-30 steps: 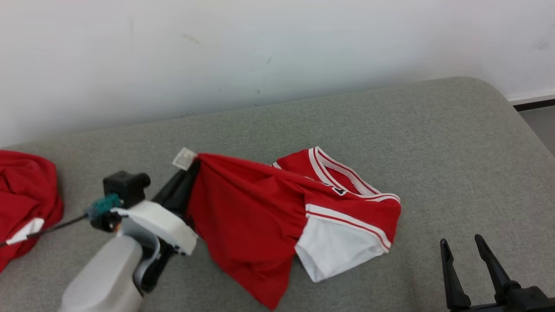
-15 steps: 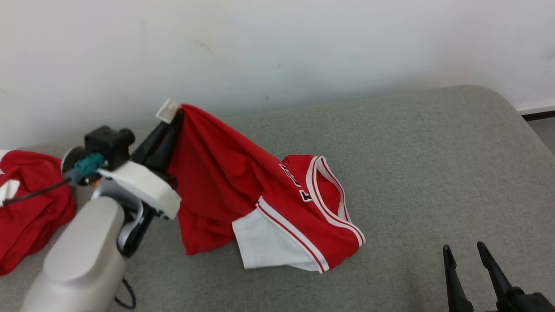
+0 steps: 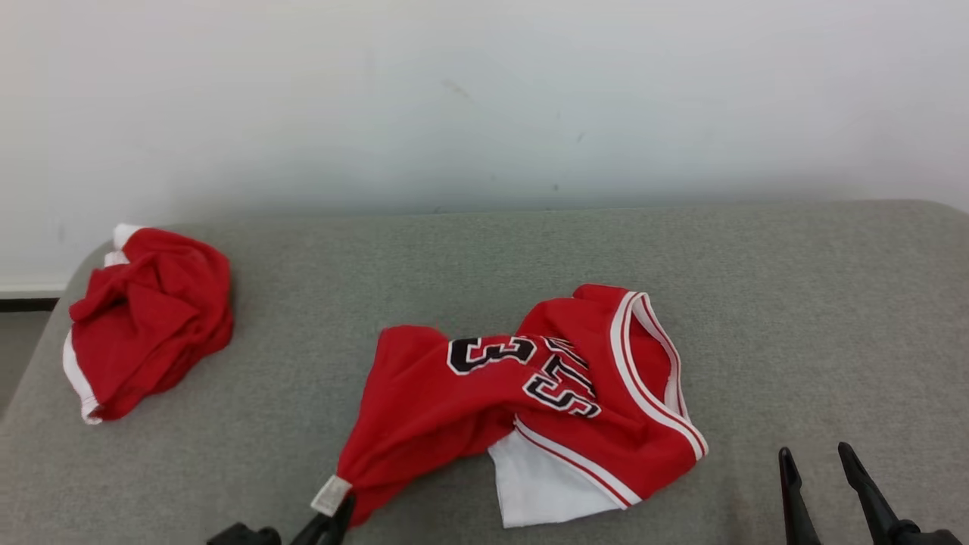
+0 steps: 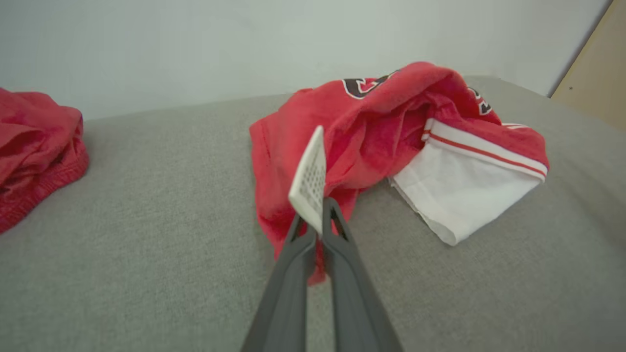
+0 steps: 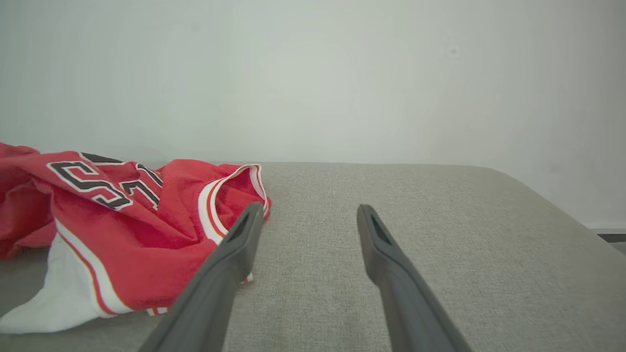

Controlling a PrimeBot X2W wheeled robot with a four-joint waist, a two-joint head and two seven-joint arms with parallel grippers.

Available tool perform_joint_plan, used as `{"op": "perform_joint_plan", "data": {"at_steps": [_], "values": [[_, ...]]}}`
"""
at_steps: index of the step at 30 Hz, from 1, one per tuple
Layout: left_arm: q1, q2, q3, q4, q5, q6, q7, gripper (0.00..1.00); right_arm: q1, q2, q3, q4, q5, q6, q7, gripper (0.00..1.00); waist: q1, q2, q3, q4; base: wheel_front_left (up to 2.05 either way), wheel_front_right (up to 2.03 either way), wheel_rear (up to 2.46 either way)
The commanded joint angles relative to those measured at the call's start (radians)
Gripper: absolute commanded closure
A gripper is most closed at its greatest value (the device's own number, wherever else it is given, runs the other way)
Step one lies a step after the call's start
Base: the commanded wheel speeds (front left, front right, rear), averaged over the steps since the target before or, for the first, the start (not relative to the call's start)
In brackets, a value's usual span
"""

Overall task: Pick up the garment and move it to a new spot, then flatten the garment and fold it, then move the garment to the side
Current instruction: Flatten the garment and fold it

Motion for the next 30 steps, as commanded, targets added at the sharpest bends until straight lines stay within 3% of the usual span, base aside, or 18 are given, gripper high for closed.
{"op": "perform_joint_plan", "data": {"at_steps": [1, 4, 5, 6, 7, 12, 18, 24, 30], "values": [[0.011, -0.008, 0.004, 0.003, 0.009, 0.002, -0.001, 1.00, -0.014, -0.002, 0.004, 0.001, -0.007, 0.000, 0.001, 0.00, 0.0000, 0.0000, 0.004, 0.020, 0.00, 0.00, 0.00], [0.056, -0.040, -0.002, 0.019, 0.031, -0.009, -0.001, 1.00, -0.023, -0.002, 0.013, 0.004, -0.006, 0.000, 0.001, 0.00, 0.0000, 0.0000, 0.006, 0.028, 0.00, 0.00, 0.00], [0.071, -0.047, -0.007, 0.025, 0.042, -0.012, -0.001, 0.65, -0.025, -0.002, 0.015, 0.005, -0.007, 0.000, 0.001, 0.00, 0.0000, 0.0000, 0.005, 0.028, 0.00, 0.00, 0.00], [0.085, -0.059, -0.012, 0.031, 0.037, -0.023, -0.001, 0.20, -0.028, -0.002, 0.018, 0.006, -0.007, 0.000, 0.001, 0.00, 0.0000, 0.0000, 0.006, 0.028, 0.00, 0.00, 0.00], [0.100, -0.067, -0.015, 0.047, 0.032, -0.030, -0.001, 0.00, -0.028, -0.002, 0.020, 0.006, -0.008, 0.000, 0.001, 0.00, 0.0000, 0.0000, 0.005, 0.027, 0.00, 0.00, 0.00], [0.132, -0.088, -0.012, 0.085, 0.016, -0.063, -0.001, 0.00, -0.008, -0.002, 0.009, 0.007, -0.014, 0.000, 0.001, 0.00, 0.0000, 0.0000, -0.003, 0.019, 0.00, 0.00, 0.00], [0.218, -0.122, 0.162, -0.036, -0.006, -0.018, -0.001, 0.00, 0.001, -0.002, -0.001, 0.000, -0.012, 0.000, 0.001, 0.00, 0.0000, 0.0000, -0.013, 0.007, 0.00, 0.00, 0.00], [0.259, -0.170, 0.344, -0.157, 0.047, 0.039, -0.001, 0.00, 0.004, -0.002, -0.005, 0.000, -0.014, 0.000, 0.001, 0.00, 0.0000, 0.0000, -0.022, 0.007, 0.00, 0.00, 0.00], [0.243, -0.236, 0.423, -0.225, 0.144, 0.029, -0.001, 0.00, -0.006, -0.004, 0.004, -0.007, -0.027, 0.000, 0.001, 0.00, 0.0000, 0.0000, -0.034, 0.006, 0.00, 0.00, 0.00]]}}
